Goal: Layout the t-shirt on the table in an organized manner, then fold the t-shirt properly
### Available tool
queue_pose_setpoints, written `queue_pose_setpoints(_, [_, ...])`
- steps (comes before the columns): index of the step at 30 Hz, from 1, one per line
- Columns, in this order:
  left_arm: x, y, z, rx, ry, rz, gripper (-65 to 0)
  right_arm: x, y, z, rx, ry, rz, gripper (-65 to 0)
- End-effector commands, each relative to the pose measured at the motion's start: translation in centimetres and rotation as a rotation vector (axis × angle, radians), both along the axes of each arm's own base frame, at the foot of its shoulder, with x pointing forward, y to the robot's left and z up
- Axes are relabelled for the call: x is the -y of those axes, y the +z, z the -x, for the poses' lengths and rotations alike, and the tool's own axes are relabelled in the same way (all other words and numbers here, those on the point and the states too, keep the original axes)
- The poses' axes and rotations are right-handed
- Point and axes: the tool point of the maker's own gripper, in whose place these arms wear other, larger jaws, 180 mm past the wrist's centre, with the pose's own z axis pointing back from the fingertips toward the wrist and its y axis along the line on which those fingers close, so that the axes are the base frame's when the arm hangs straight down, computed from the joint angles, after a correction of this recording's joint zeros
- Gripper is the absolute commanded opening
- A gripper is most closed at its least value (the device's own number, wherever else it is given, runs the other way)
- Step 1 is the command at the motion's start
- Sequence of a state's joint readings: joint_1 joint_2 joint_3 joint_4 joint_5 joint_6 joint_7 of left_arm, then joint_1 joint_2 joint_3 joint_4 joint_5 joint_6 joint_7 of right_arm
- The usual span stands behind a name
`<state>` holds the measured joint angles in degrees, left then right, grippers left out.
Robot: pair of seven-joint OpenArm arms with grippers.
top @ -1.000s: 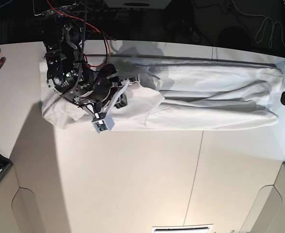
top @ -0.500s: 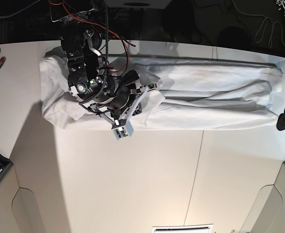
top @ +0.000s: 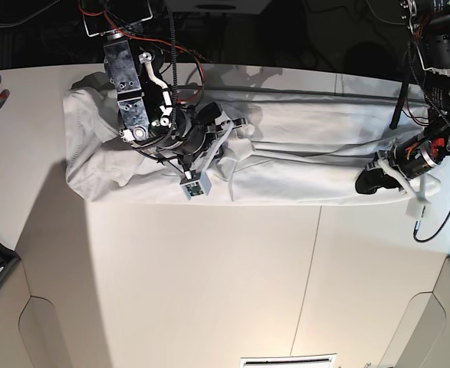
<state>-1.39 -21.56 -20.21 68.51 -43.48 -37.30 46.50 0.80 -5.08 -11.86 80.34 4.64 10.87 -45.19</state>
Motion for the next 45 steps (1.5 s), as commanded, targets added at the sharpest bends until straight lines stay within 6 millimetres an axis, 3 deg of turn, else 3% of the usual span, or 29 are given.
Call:
queue_pose_setpoints(1, [-1.7,1.0,-1.1,0.031,0.042,-0.049,-65.0,0.4,0.1,-0.4,0.009,-0.008,0.018,-65.0])
queue_pose_setpoints(5, [-6.3,-0.3,-0.9,-0.010,0.163,-0.288,-65.0,2.1,-0.3,-0.5,0.011,-0.008,0.053,-65.0])
queue_pose_setpoints(8, [-9.2,-0.2,-0.9,-0.009,0.228,-0.440,-65.0,3.0,-0.6,-0.5,0.010,-0.014,0.069,-65.0])
queue_pose_setpoints(20, [-20.3,5.8,-0.4,0.029,0.374,-0.803,-65.0,4.2,-0.6,-0.8,0.008,-0.050,0.072,-65.0])
queue_pose_setpoints(23, [-20.3,6.7,-0.5,0.044,0.343,-0.708,-65.0,4.2,-0.6,-0.8,0.008,-0.050,0.072,-65.0])
queue_pose_setpoints(24, [-20.0,6.9,-0.4,0.044,0.325,-0.658,-60.6,4.2,-0.6,-0.8,0.008,-0.050,0.072,-65.0])
queue_pose_setpoints(27, [-18.9,7.5,0.0,0.061,0.281,-0.499,-38.9,4.2,-0.6,-0.9,0.008,-0.050,0.072,-65.0])
queue_pose_setpoints(29, [-19.2,8.3,0.6,0.077,0.312,-0.414,-32.0,4.2,-0.6,-0.9,0.008,-0.050,0.073,-65.0])
queue_pose_setpoints(35, [-21.1,9.1,3.8,0.125,0.442,-0.231,-31.9,4.2,-0.6,-0.9,0.008,-0.050,0.072,-65.0])
queue_pose_setpoints(40, [-21.3,5.9,6.3,0.085,0.504,-0.064,-31.9,4.2,-0.6,-0.9,0.008,-0.050,0.072,-65.0])
queue_pose_setpoints(45, [-19.4,3.9,7.1,0.095,0.536,0.171,-31.9,4.2,-0.6,-0.9,0.009,-0.050,0.072,-65.0])
